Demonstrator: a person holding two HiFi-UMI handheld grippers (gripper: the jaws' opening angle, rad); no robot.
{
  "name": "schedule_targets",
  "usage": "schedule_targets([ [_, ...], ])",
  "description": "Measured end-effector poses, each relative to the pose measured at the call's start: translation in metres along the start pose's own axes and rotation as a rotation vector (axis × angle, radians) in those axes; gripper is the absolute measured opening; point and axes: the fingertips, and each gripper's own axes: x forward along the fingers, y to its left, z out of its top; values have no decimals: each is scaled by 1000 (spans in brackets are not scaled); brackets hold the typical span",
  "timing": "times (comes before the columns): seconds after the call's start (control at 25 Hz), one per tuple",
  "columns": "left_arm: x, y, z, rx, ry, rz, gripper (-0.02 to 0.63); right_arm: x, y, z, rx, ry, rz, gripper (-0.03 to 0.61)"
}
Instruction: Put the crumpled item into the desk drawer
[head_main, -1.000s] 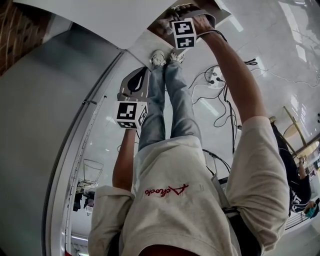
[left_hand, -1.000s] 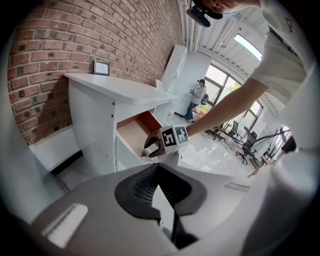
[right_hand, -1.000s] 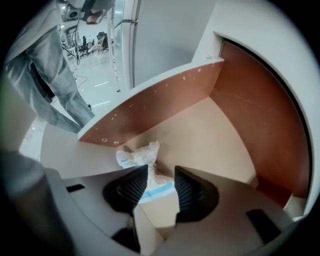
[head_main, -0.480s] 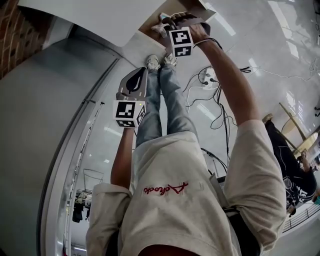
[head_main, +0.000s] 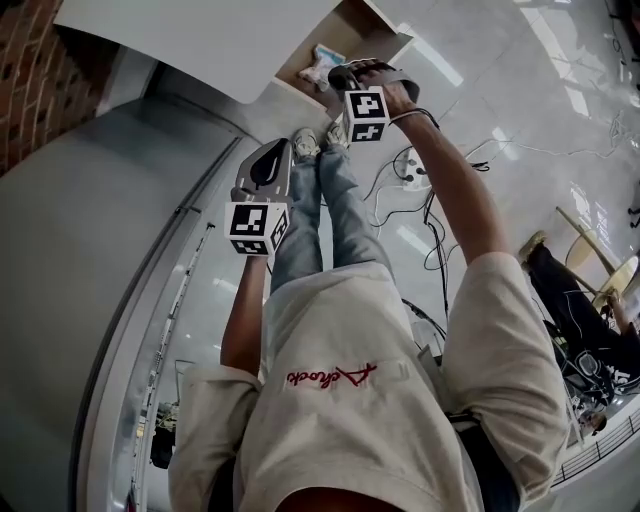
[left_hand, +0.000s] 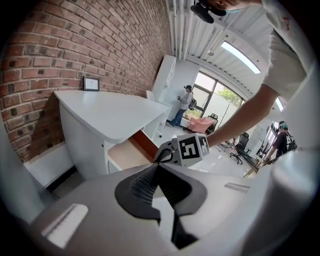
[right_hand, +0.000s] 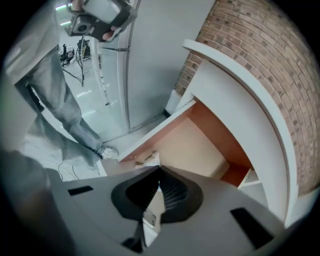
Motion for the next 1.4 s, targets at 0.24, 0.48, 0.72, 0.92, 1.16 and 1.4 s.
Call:
schedule_targets([
  [0.24, -4, 0, 20, 33, -21, -19, 9, -40, -28, 19, 402, -132, -123, 12],
  [0.48, -1, -5, 37, 84, -27, -52, 9, -87, -45, 16, 852, -285, -263, 12],
  [0.72, -3, -14, 53, 112, -42, -67, 9, -140, -33, 8, 1195, -410, -417, 11],
  [0.92, -8, -22, 75, 123, -65, -76, 9, -188, -16, 5, 1342, -469, -531, 11],
  [1.16, -15, -26, 102, 150, -104, -97, 9, -240, -25, 10, 1322, -481, -639, 11],
  [1.4, -29, -38, 138, 200, -168, -128, 9, -294, -49, 30, 1211, -514, -733, 11],
])
